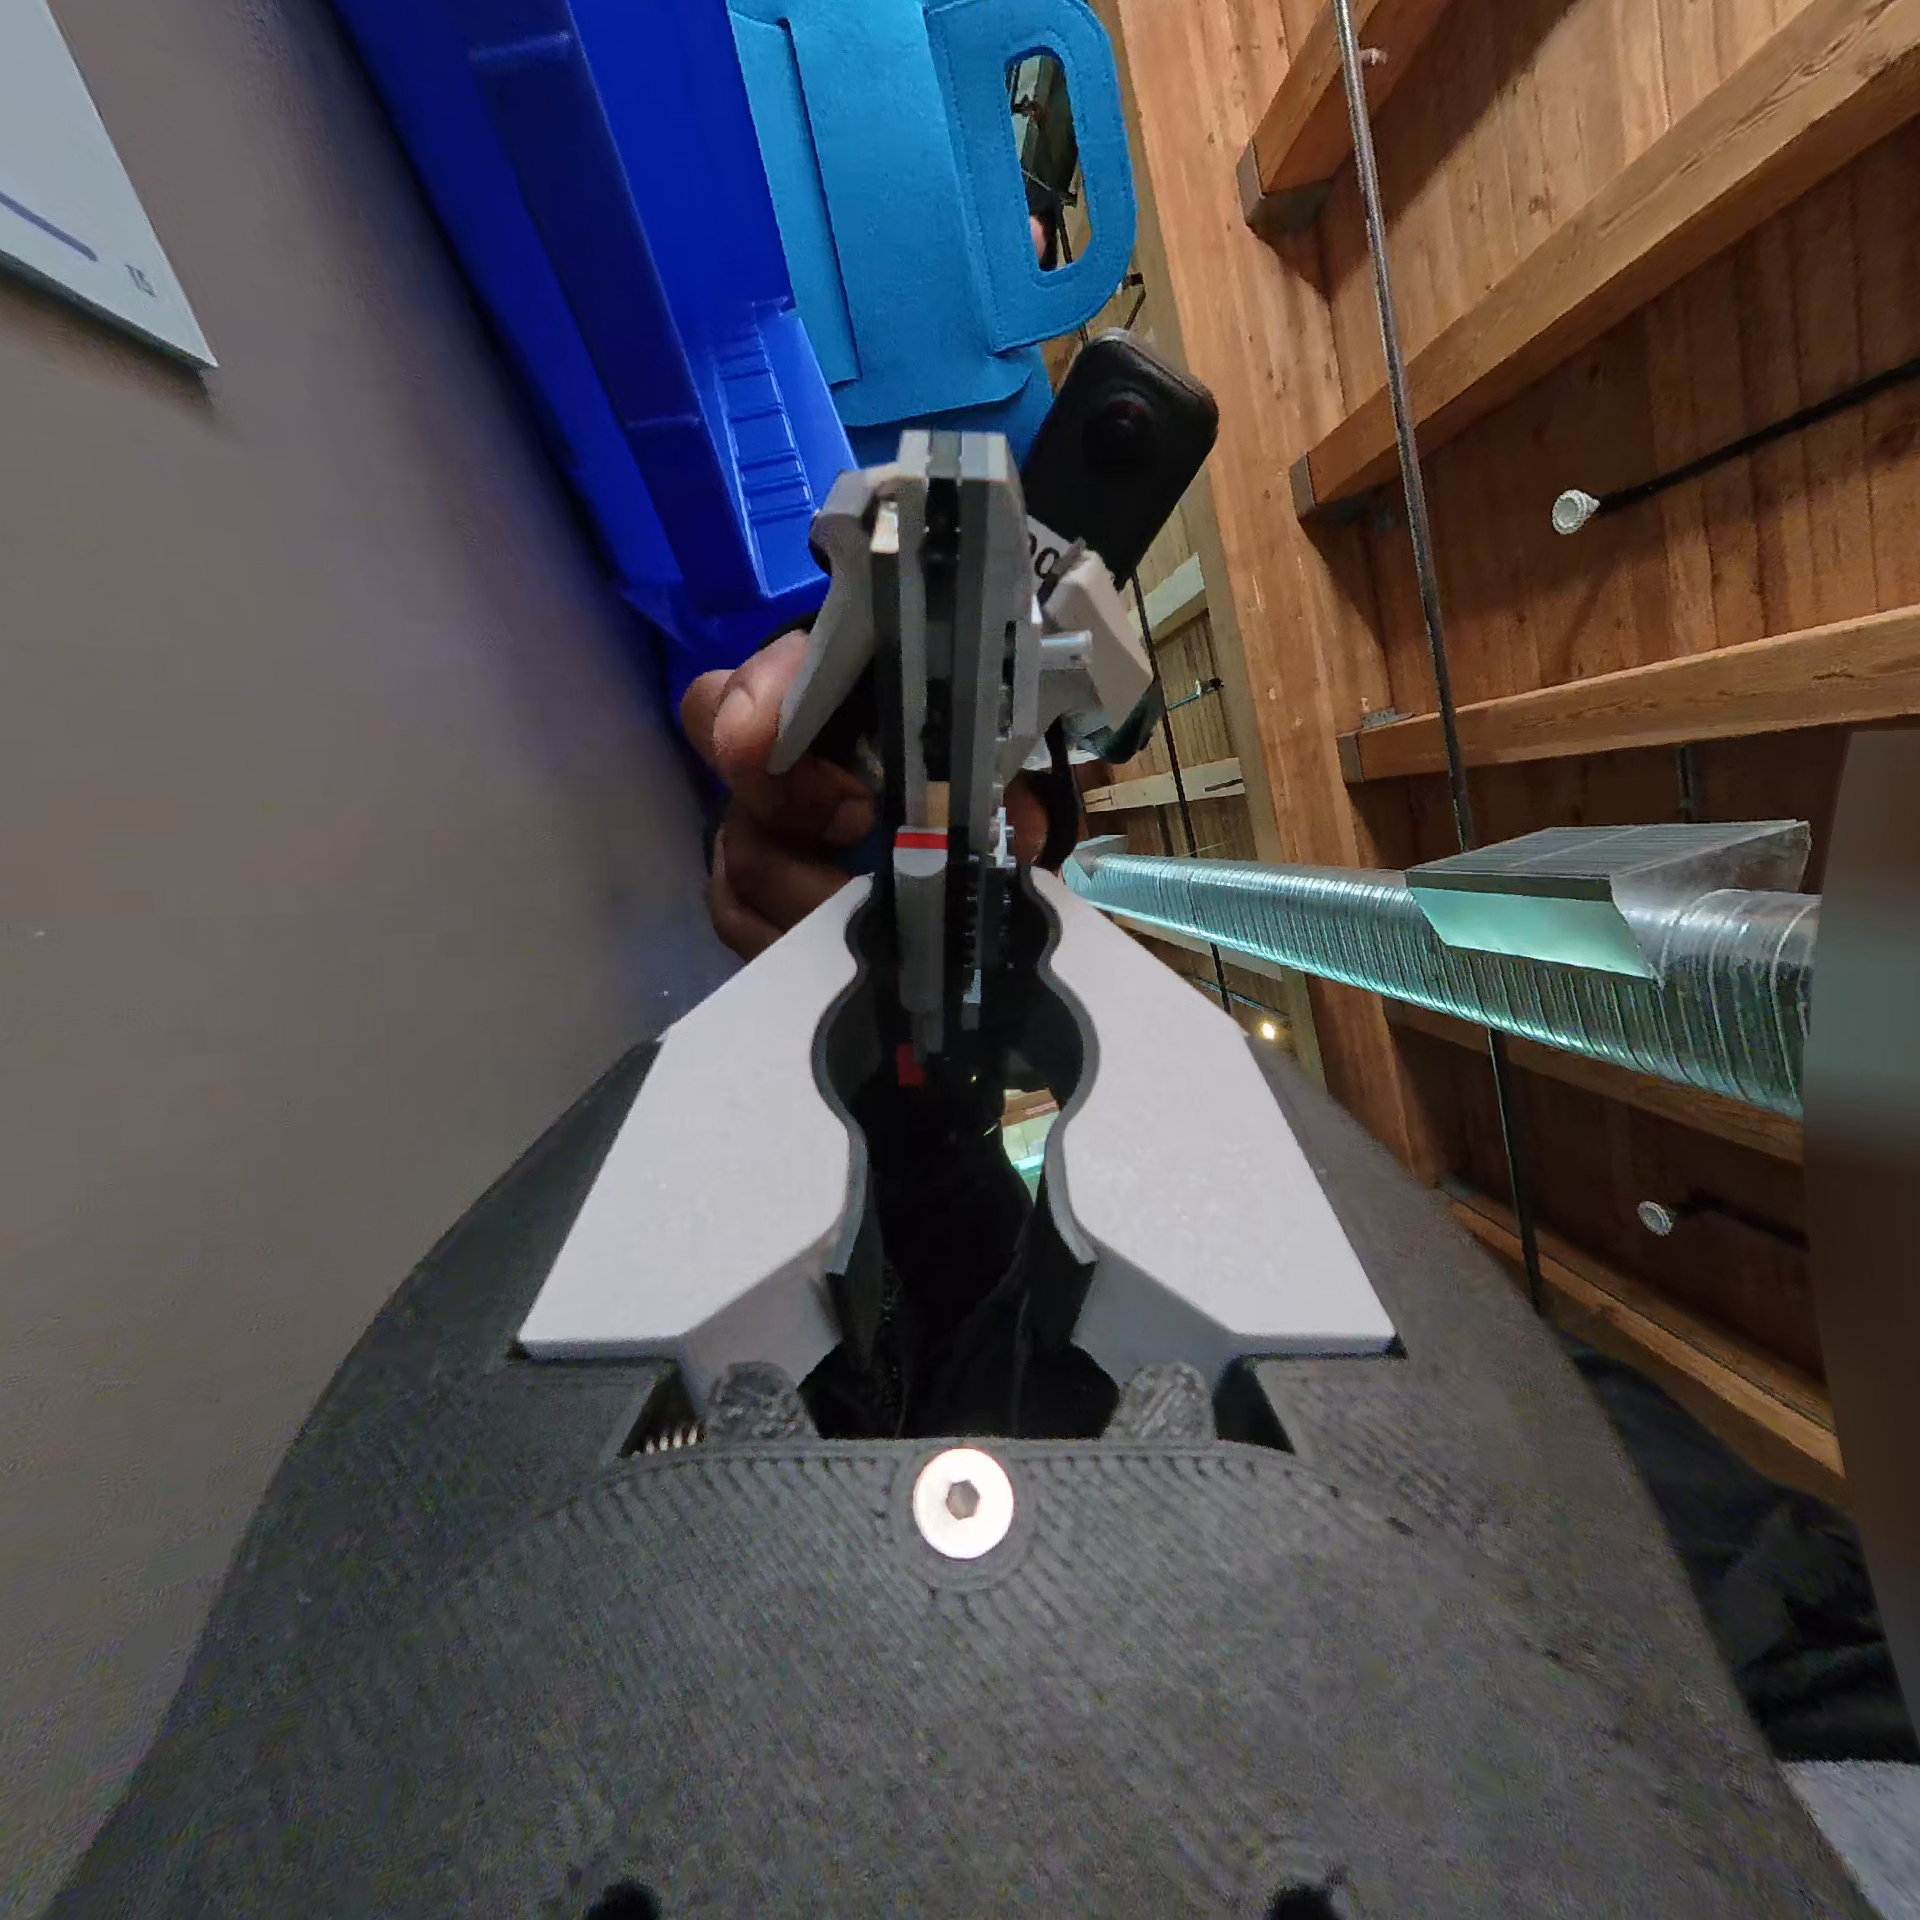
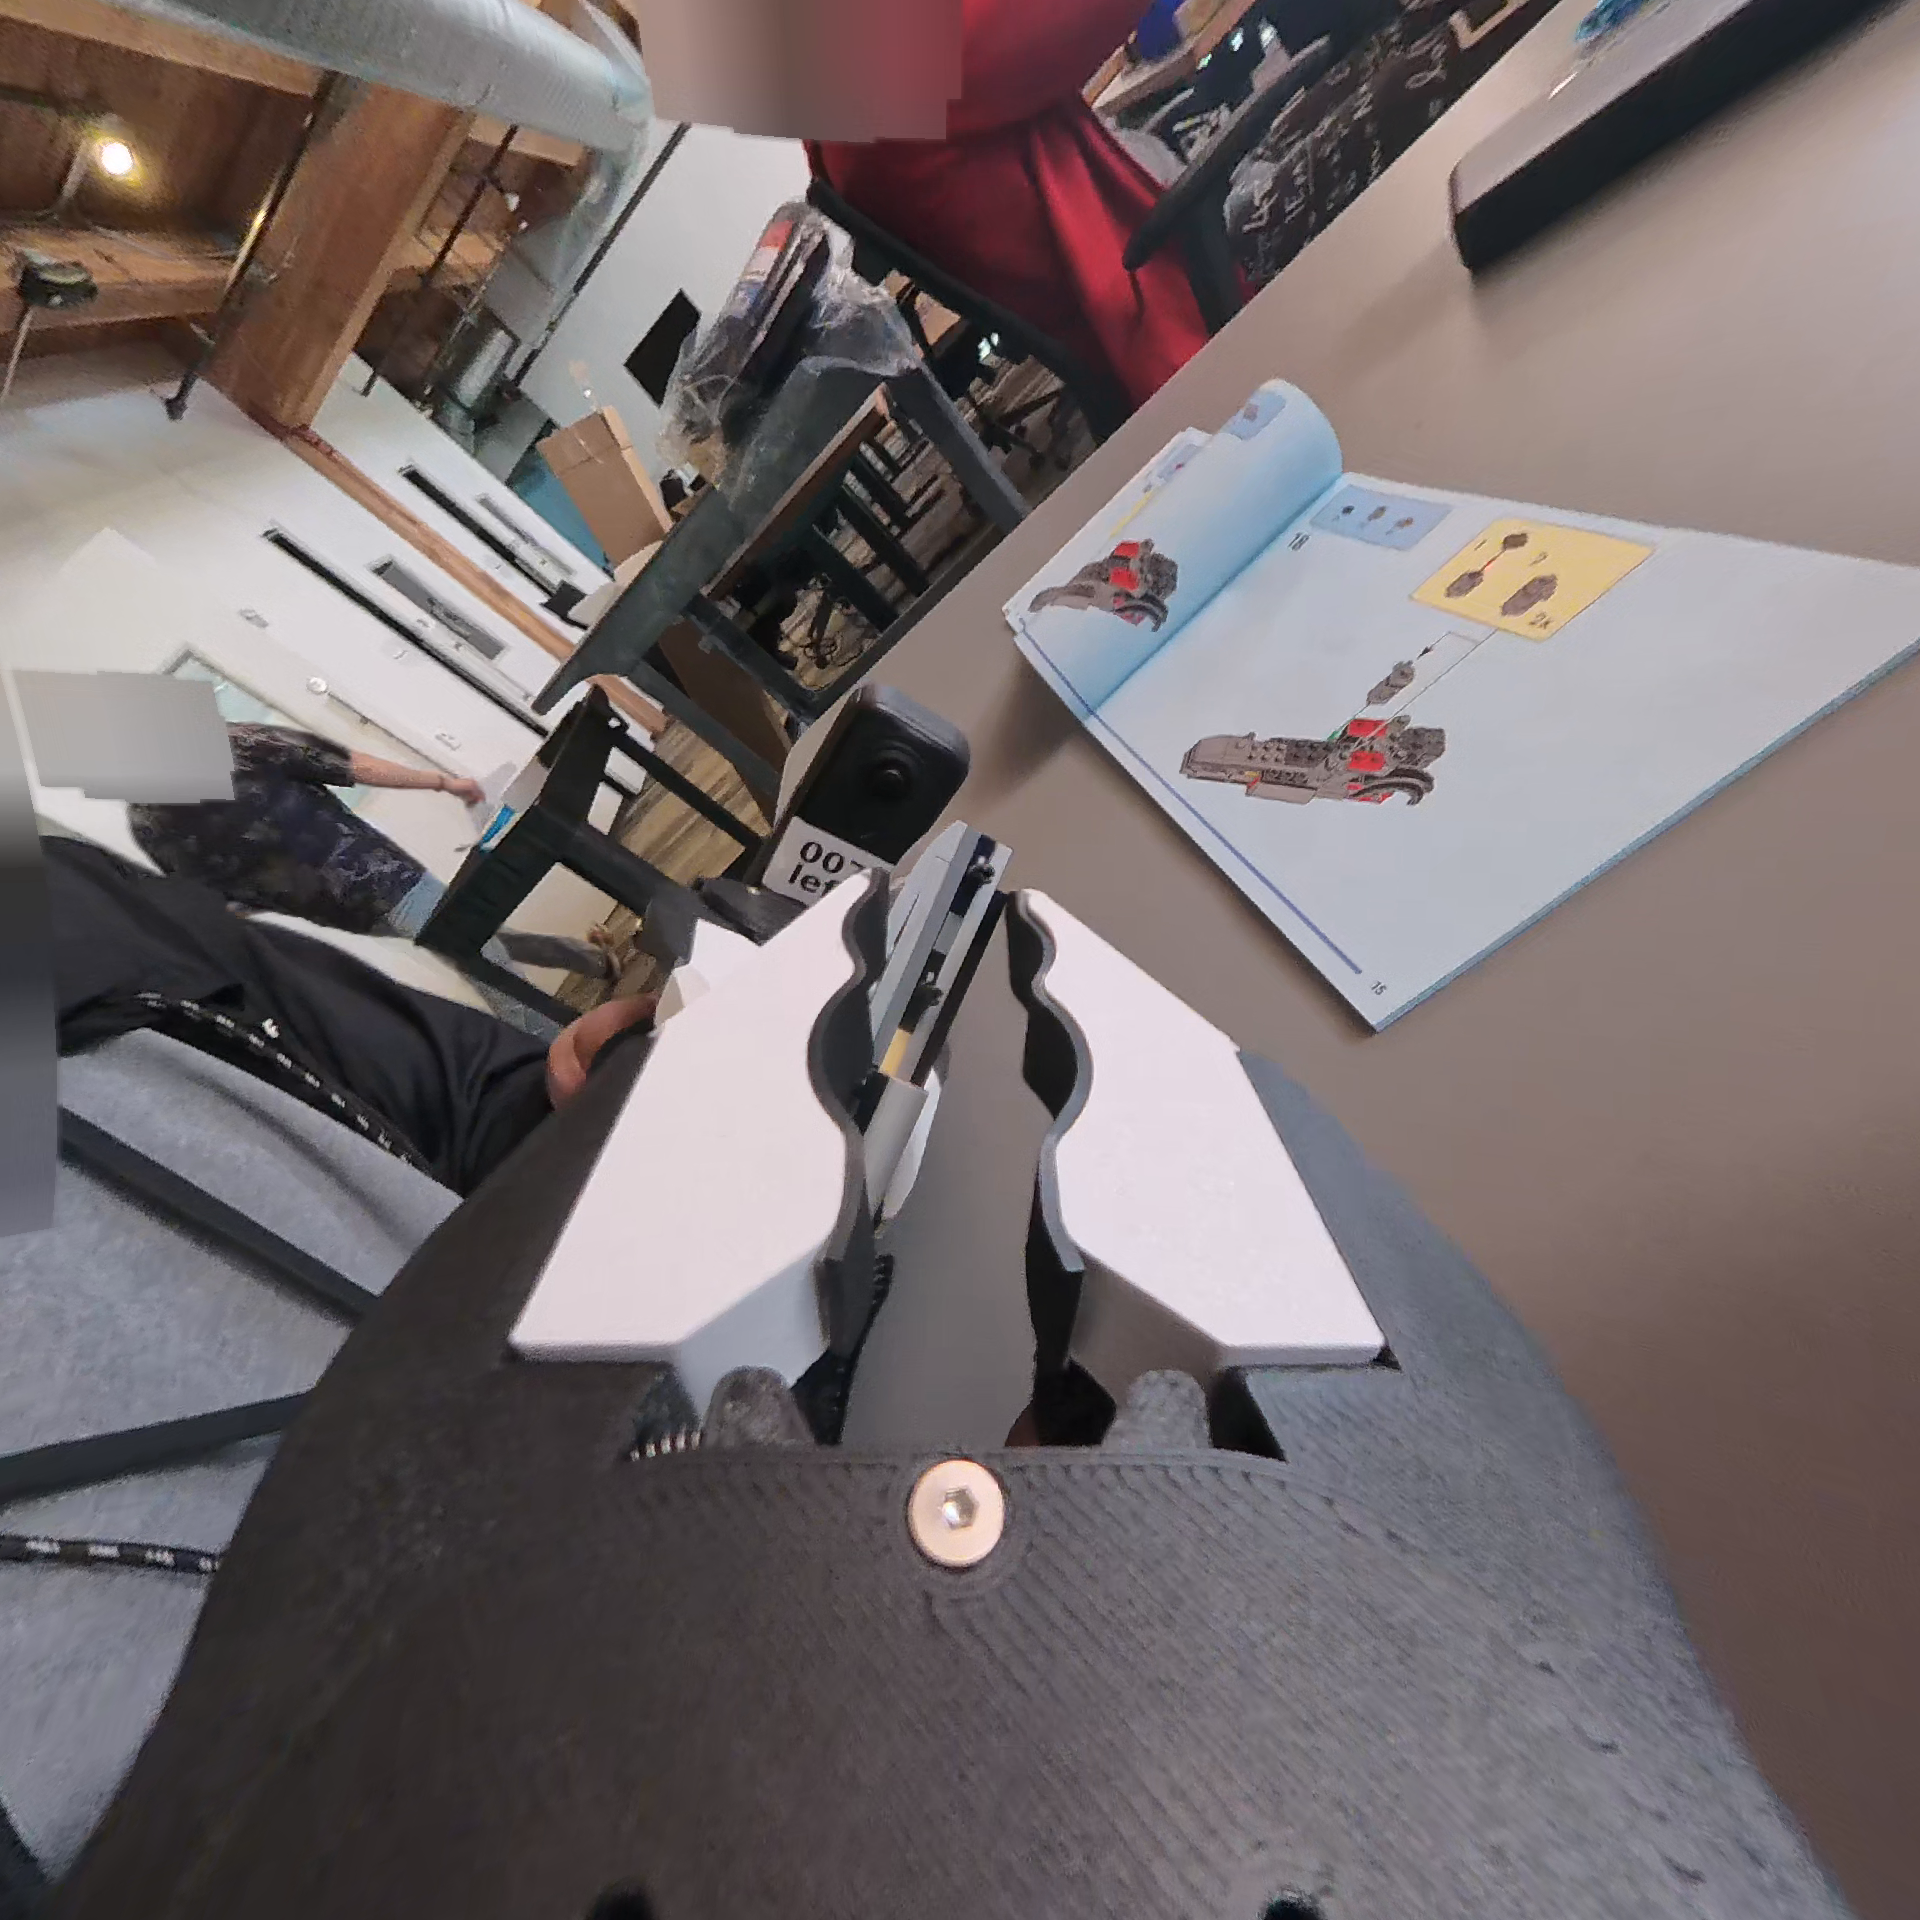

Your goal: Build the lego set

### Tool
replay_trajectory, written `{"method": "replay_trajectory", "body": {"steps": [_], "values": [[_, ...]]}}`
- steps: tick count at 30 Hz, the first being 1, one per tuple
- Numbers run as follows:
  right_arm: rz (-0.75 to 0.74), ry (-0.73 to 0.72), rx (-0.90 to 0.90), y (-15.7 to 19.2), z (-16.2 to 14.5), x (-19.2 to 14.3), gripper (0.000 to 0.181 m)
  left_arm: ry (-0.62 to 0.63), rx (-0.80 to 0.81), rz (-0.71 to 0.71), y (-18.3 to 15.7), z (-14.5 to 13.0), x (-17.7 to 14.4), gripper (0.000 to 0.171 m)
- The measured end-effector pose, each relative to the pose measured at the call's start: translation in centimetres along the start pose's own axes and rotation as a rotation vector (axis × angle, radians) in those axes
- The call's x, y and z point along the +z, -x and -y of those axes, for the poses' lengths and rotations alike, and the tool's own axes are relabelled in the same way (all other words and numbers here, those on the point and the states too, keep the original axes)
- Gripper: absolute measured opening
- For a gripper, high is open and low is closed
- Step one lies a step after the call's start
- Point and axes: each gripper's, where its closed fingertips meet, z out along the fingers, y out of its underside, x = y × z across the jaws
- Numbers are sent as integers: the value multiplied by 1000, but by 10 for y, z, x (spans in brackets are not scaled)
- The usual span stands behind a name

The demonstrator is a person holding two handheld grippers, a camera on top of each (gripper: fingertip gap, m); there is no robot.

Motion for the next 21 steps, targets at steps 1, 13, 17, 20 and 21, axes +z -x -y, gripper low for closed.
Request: {"method": "replay_trajectory", "body": {"steps": [1,13,17,20,21], "values": [[0,-6,10,-1,1,0,23,-1,-3,-6,0,0,0,21],[88,6,117,4,-6,-2,30,-8,-4,-18,-2,2,-1,21],[100,11,129,5,-7,-3,23,-6,-4,-12,-1,1,-1,21],[106,19,132,5,-9,-3,22,1,0,-7,-1,0,0,21],[106,21,131,5,-9,-3,22,2,2,-6,-1,0,0,21]]}}
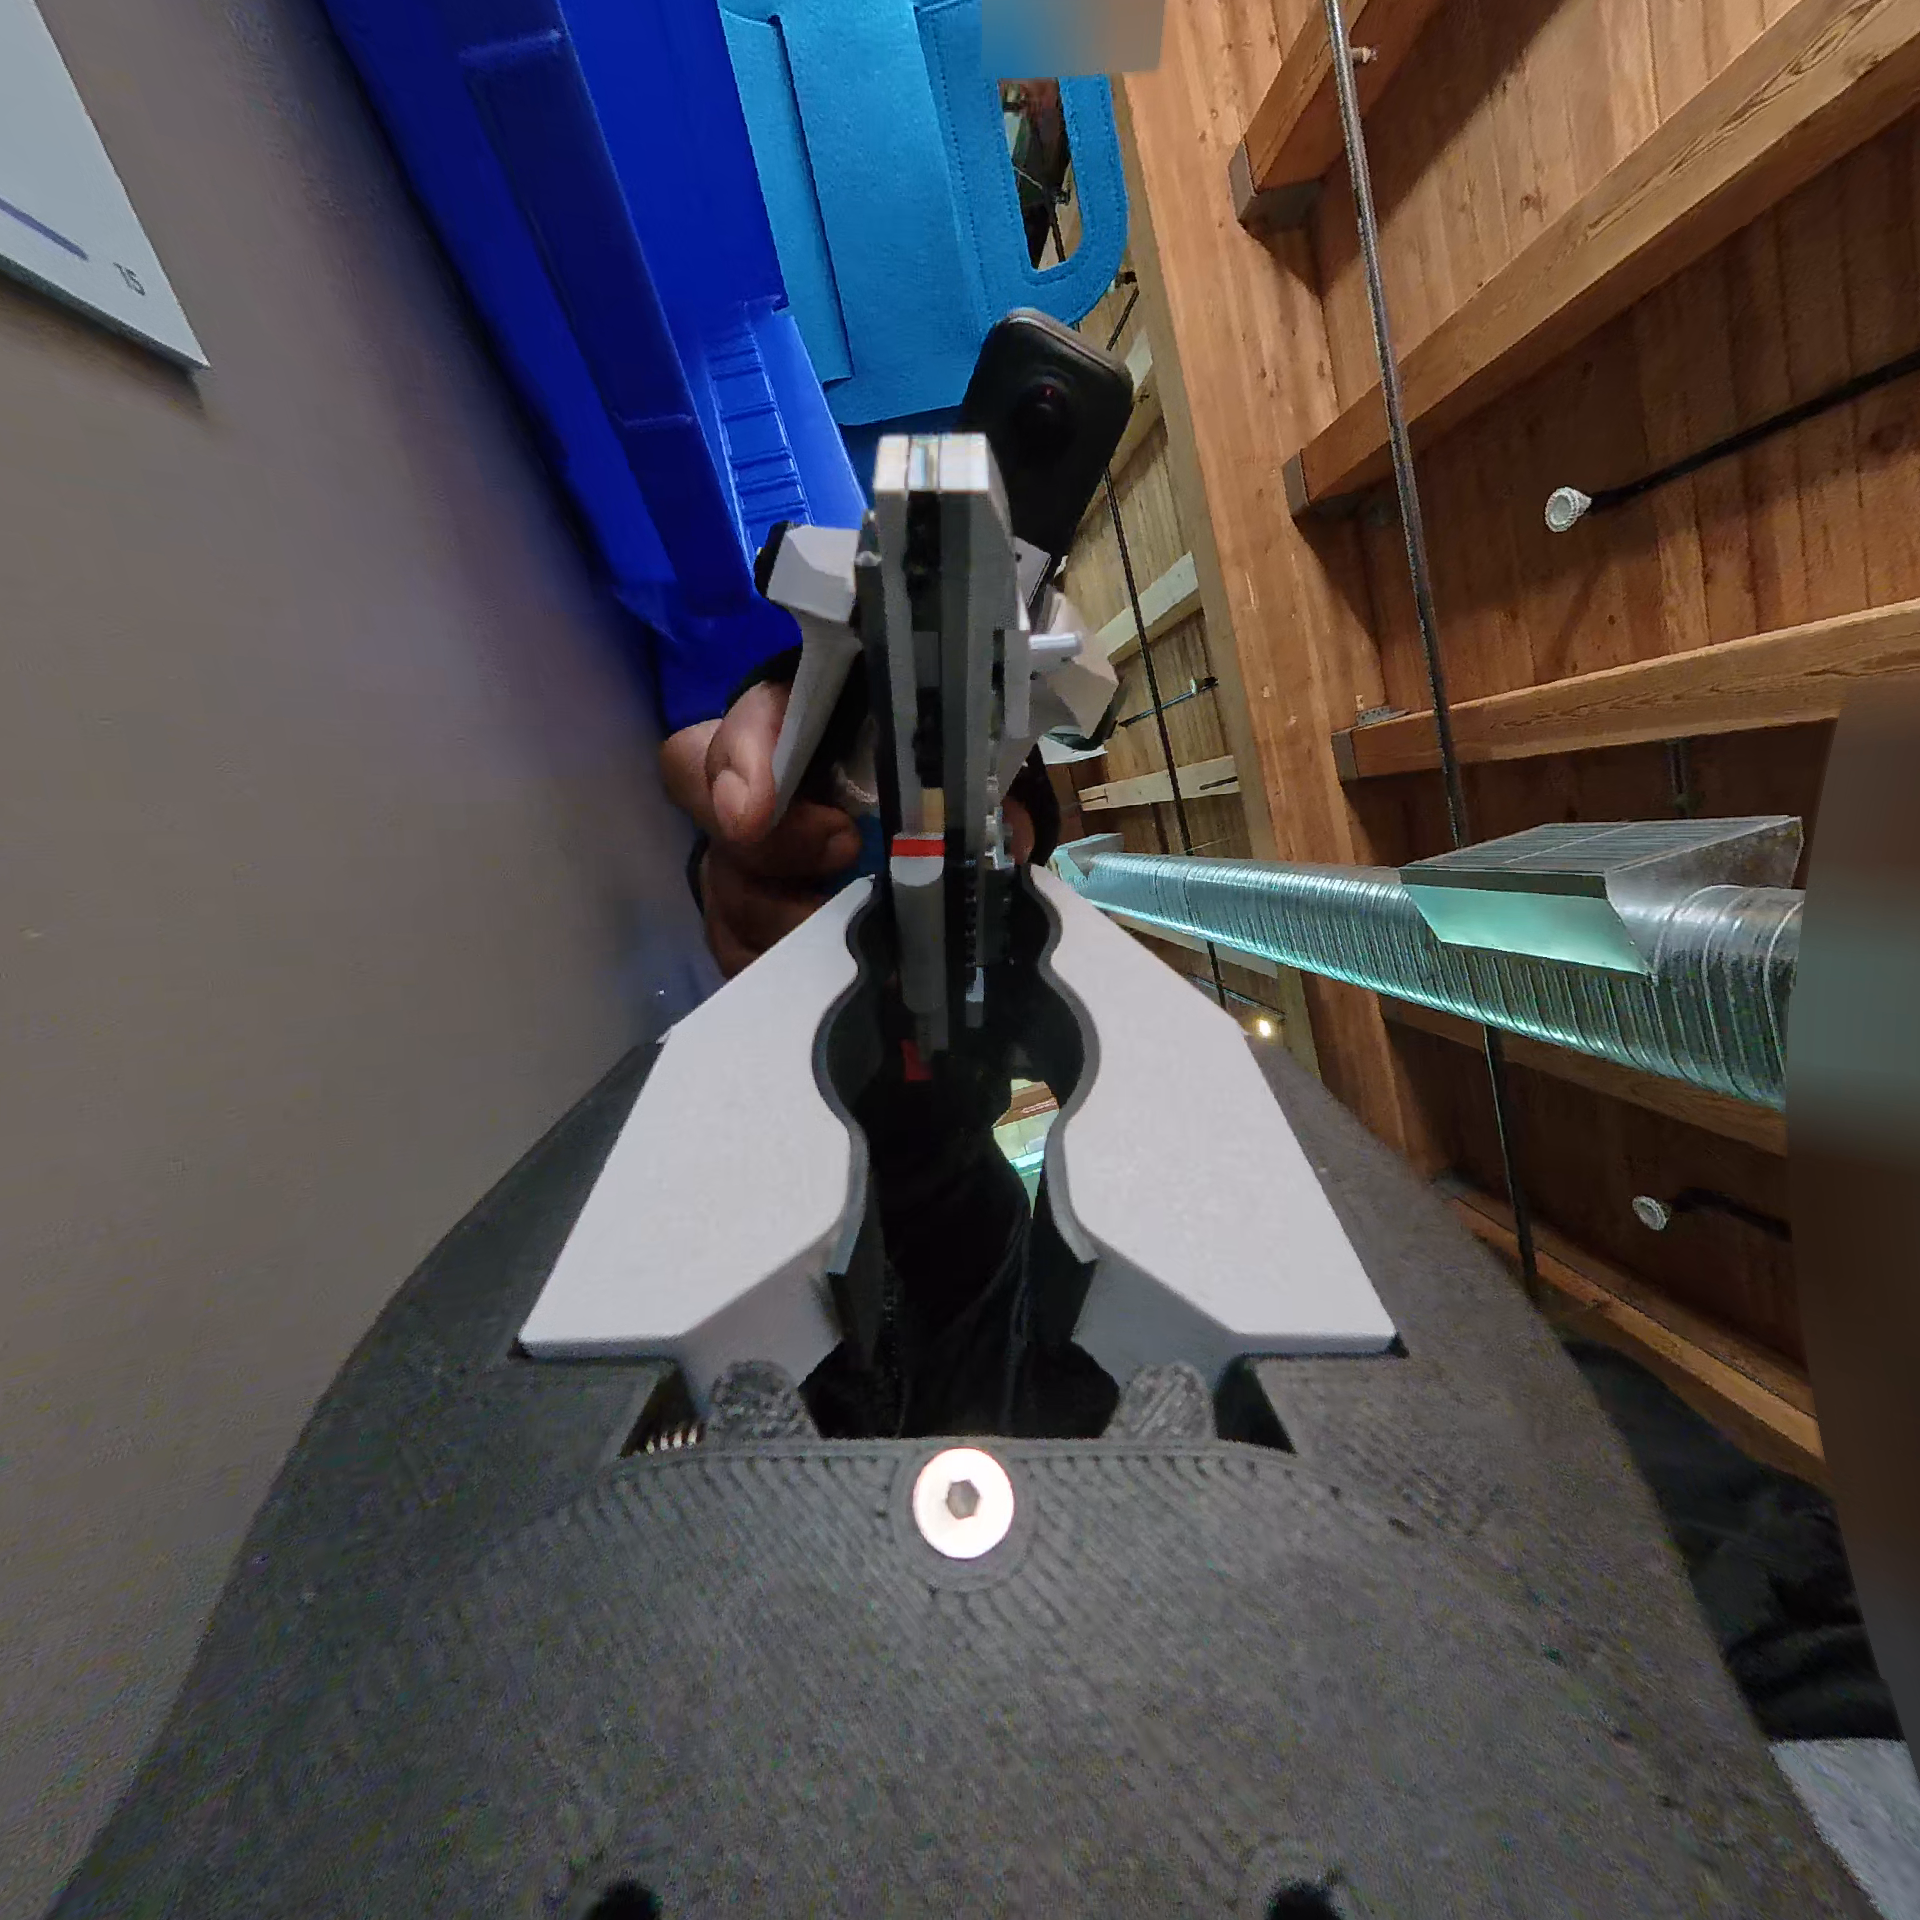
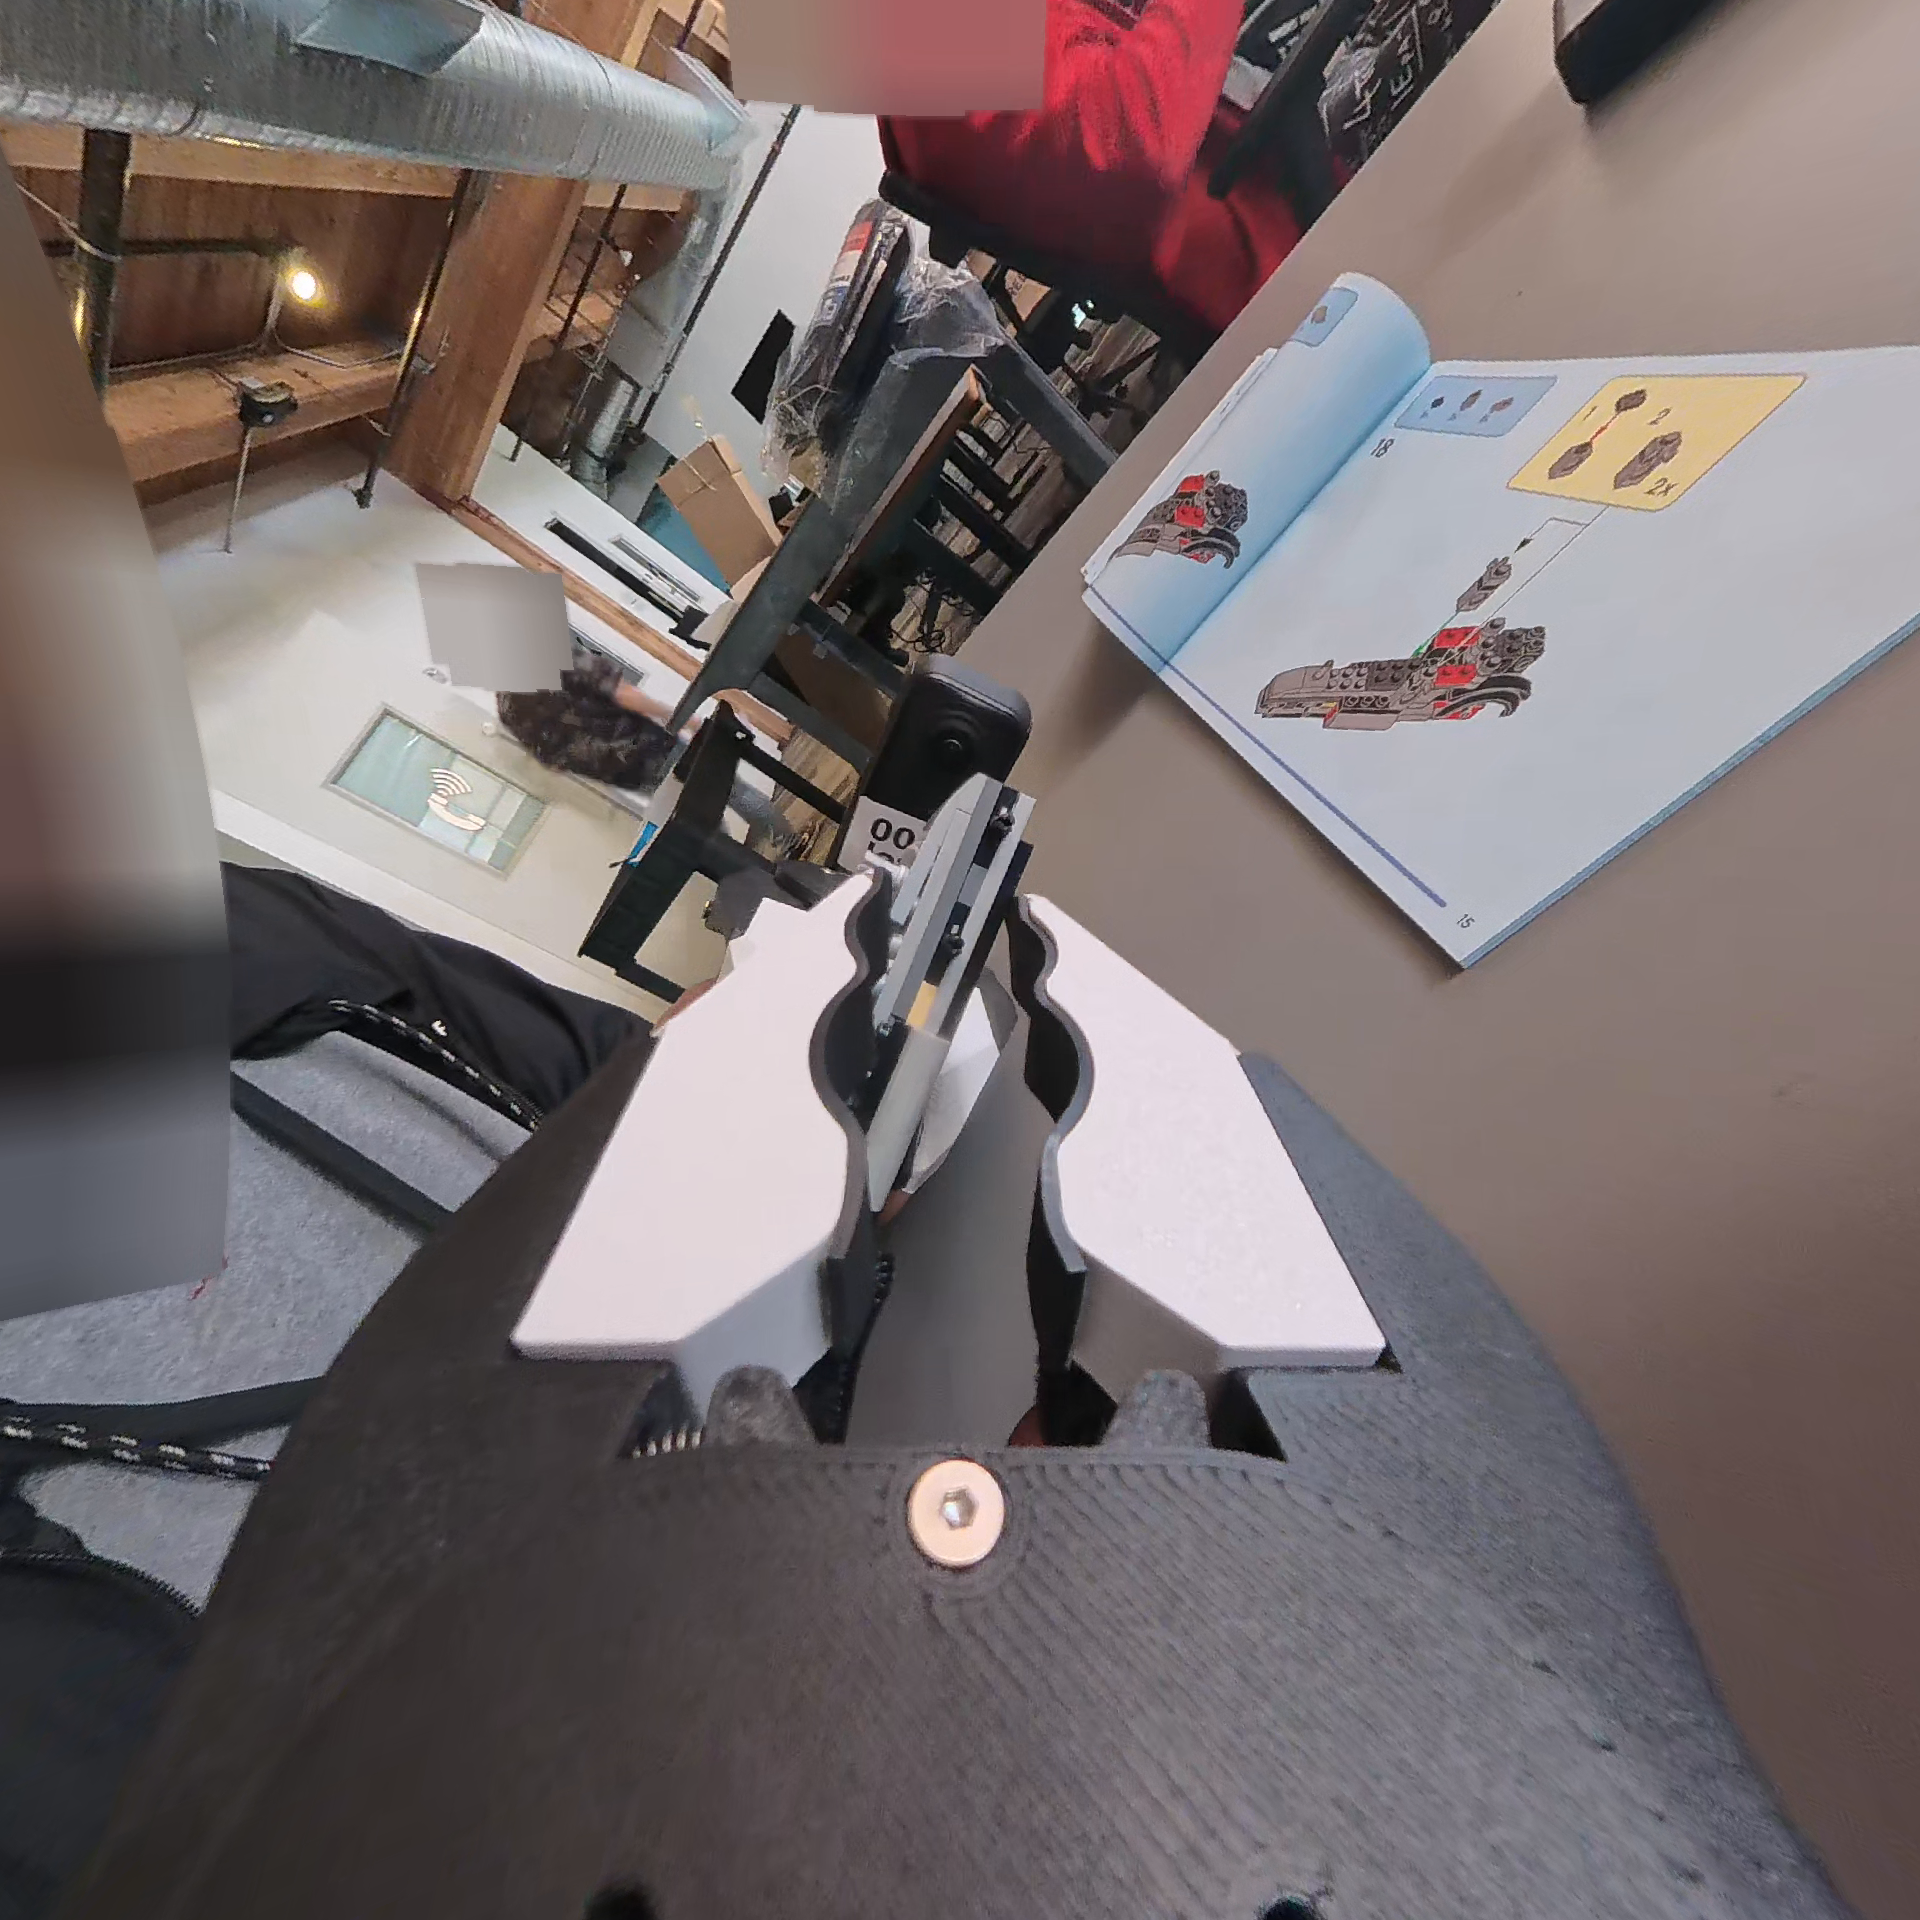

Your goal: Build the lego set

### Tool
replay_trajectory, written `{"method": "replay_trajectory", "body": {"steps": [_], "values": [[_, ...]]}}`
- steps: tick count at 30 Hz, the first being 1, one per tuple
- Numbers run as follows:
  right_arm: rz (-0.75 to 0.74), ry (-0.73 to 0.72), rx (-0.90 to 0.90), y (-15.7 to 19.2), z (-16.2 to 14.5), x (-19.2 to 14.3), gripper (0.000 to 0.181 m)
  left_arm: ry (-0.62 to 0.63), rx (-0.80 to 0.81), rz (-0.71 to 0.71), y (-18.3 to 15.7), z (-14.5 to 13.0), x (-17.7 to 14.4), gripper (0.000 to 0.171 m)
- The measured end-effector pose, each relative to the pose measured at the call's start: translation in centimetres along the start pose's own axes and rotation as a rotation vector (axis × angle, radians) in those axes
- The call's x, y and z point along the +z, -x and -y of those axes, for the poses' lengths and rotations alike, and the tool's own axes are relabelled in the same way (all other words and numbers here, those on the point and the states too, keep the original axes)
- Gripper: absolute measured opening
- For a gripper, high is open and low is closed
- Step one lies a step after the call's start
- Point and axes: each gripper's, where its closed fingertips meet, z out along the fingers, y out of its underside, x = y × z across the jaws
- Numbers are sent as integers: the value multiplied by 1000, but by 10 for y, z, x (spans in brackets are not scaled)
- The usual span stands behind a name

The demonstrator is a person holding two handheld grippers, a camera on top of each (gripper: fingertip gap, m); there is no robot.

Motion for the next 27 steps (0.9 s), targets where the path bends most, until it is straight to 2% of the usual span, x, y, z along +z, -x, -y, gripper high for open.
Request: {"method": "replay_trajectory", "body": {"steps": [13,27], "values": [[-54,14,-79,0,-2,1,21,-2,2,-1,0,0,0,21],[-40,-15,-99,4,3,3,21,-11,-1,-25,-4,3,-1,22]]}}
